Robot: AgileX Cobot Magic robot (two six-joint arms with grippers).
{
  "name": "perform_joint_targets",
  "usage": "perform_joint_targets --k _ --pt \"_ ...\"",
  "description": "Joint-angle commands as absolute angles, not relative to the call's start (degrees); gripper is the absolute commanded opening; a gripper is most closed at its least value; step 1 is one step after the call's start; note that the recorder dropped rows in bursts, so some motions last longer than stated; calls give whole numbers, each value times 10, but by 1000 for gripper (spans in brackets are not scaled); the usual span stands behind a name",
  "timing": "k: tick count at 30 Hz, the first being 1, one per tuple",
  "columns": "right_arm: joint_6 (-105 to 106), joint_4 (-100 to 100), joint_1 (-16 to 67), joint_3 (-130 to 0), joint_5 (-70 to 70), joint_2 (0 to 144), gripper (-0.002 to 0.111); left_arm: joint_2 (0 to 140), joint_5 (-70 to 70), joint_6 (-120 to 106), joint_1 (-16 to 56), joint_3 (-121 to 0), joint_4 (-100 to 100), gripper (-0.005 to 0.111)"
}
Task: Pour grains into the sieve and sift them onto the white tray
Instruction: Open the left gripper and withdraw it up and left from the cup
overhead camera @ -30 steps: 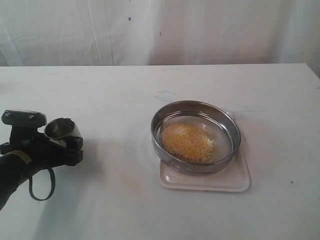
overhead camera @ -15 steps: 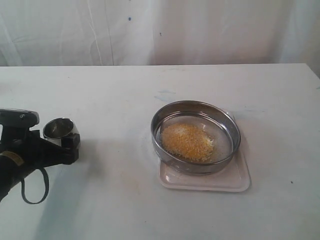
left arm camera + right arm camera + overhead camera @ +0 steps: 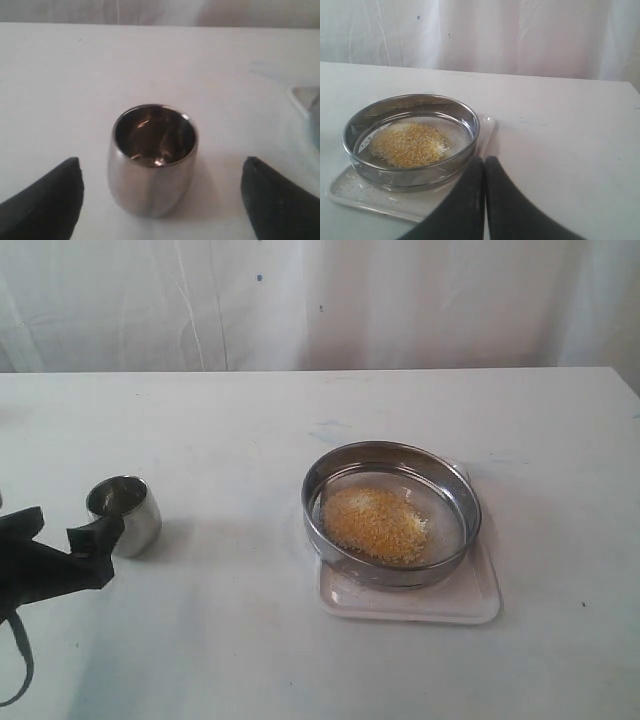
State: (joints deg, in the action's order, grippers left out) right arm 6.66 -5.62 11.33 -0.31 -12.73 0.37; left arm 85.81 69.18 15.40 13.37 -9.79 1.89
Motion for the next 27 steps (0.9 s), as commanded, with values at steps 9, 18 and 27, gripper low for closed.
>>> perform_joint_targets --k 9,18,27 --pt "67 -57 116 0 -120 0 0 680 700 314 132 -88 -288 0" --pt "67 -57 116 0 -120 0 0 573 593 419 132 -103 -370 0" --pt "67 -57 116 0 -120 0 0 517 470 528 132 -163 -483 0"
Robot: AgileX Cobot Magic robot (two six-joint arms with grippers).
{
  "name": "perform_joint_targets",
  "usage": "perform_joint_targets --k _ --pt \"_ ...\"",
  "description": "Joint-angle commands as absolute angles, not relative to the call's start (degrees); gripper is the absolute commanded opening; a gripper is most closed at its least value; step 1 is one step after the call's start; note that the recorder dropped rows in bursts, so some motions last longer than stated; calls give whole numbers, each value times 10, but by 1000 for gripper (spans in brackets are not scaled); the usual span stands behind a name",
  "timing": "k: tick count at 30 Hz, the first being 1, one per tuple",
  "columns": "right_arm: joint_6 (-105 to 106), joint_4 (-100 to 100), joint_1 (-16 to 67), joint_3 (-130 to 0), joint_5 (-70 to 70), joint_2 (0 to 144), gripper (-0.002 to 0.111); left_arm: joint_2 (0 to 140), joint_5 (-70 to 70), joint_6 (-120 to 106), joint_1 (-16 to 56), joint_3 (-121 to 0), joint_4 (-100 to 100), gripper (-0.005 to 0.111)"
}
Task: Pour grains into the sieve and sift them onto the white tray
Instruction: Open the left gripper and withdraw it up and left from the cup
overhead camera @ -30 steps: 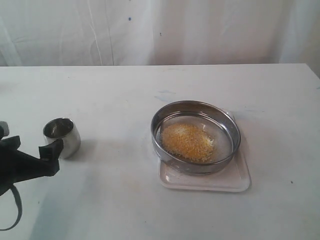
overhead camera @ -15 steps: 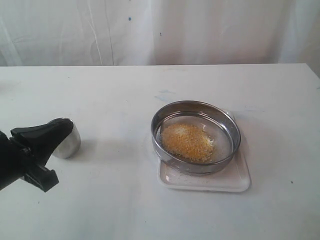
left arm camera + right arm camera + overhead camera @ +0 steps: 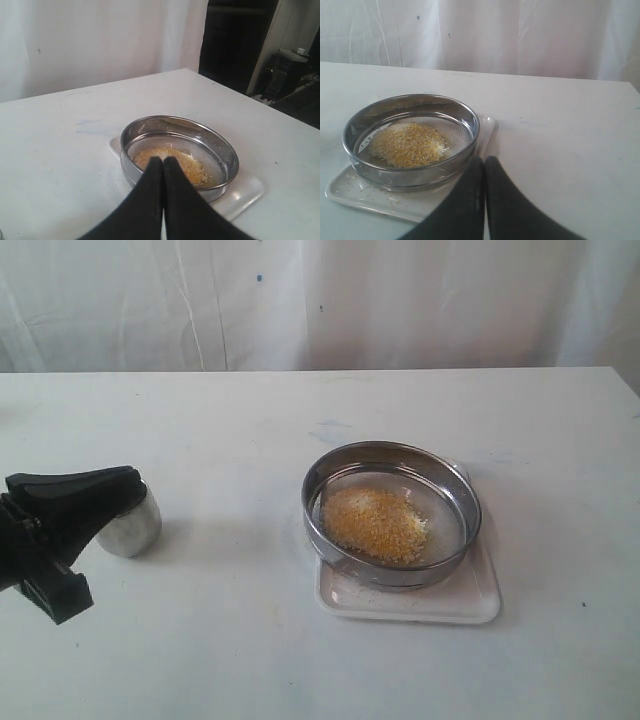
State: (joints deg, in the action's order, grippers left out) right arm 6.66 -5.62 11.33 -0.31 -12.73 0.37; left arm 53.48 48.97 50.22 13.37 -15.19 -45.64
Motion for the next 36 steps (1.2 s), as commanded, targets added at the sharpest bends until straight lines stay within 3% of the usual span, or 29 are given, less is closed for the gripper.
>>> perform_joint_targets --k 1,18,36 --pt "67 -57 116 0 -120 0 0 513 472 528 132 -163 -480 0" --pt "67 -57 116 0 -120 0 0 481 439 646 132 -228 -577 0" --pt "67 -57 116 0 -120 0 0 481 446 605 132 -282 -573 0"
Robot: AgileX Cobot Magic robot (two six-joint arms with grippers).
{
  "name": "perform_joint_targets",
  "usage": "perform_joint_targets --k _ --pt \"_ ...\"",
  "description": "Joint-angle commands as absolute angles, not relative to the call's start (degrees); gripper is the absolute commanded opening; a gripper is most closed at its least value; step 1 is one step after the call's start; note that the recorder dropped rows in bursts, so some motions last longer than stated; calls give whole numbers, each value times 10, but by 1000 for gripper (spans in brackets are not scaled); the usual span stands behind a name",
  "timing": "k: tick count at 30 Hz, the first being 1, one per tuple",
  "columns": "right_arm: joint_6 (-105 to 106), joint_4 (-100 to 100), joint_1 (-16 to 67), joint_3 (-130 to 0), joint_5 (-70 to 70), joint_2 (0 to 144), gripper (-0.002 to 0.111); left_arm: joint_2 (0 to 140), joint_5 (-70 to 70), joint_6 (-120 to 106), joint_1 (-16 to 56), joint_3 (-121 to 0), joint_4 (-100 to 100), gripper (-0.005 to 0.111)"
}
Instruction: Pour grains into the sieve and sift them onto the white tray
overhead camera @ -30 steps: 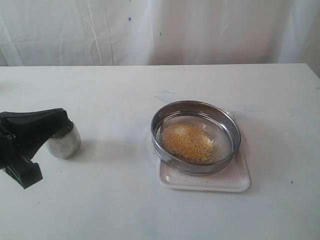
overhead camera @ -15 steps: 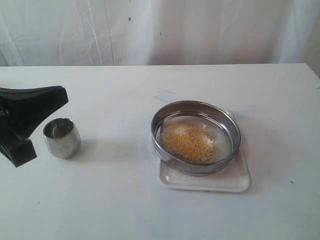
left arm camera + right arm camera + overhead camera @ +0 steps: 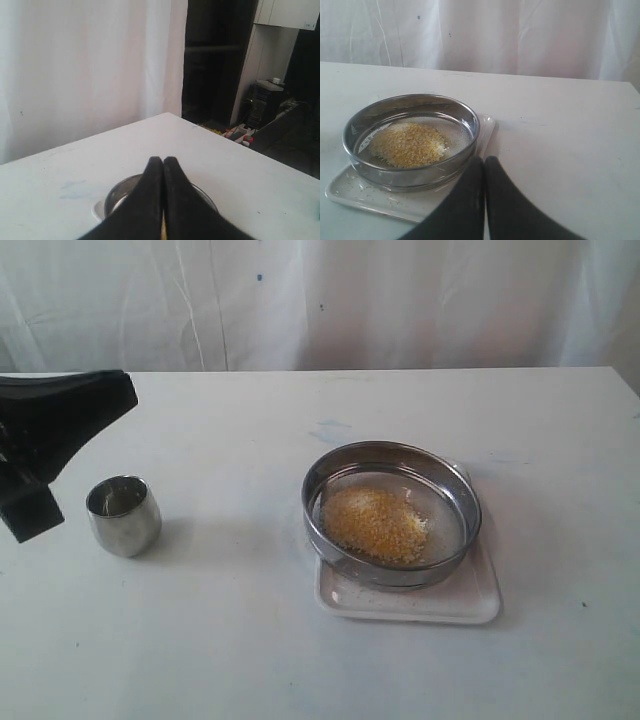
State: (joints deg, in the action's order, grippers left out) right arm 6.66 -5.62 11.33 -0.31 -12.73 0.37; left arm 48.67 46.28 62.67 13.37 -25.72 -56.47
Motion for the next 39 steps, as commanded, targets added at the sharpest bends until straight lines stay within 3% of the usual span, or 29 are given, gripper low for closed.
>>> perform_joint_targets --k 1,15,27,32,39 --pt "67 -57 116 0 -120 0 0 481 440 599 132 -286 -573 0" --pt "67 -57 116 0 -120 0 0 475 432 578 132 -295 -609 0" --pt "67 -57 116 0 -120 0 0 312 203 587 132 -295 -585 0" --pt "67 -57 116 0 -120 0 0 244 134 693 132 -295 -679 0" --pt "67 -57 116 0 -120 0 0 234 151 716 132 -295 -622 0"
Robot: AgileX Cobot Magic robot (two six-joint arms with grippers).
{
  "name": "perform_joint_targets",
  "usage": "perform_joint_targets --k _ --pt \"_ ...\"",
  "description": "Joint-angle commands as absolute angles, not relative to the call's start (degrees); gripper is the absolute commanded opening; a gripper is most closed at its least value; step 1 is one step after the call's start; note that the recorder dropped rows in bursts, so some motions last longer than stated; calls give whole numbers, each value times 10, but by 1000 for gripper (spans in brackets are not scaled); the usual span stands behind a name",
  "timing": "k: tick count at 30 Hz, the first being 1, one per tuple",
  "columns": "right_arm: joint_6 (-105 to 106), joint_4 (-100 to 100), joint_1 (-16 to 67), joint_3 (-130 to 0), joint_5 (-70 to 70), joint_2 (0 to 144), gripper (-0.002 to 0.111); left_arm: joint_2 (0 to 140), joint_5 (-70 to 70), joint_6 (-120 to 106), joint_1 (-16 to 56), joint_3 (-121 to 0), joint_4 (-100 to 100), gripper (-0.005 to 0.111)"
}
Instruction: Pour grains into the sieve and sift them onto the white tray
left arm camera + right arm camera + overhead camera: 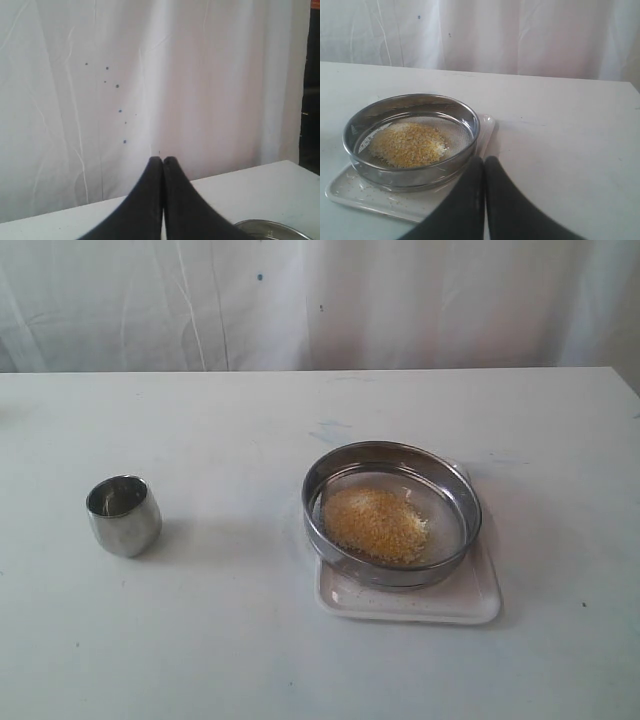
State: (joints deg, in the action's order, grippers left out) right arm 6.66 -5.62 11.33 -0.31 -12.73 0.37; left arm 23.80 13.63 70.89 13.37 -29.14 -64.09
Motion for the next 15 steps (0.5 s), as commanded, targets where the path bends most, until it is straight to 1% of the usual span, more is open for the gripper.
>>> perform_joint_targets --k 1,7,10,12,15 --pt "67 -57 116 0 -120 0 0 234 160 716 132 -295 -619 0" --pt "67 -57 116 0 -120 0 0 230 257 716 132 -270 -584 0" --pt "67 -57 116 0 -120 0 0 205 253 716 132 -257 -554 0" --pt "67 -57 116 0 -120 0 0 188 253 716 132 -249 -493 0" --pt "67 -57 116 0 -120 0 0 178 206 716 132 -247 -475 0"
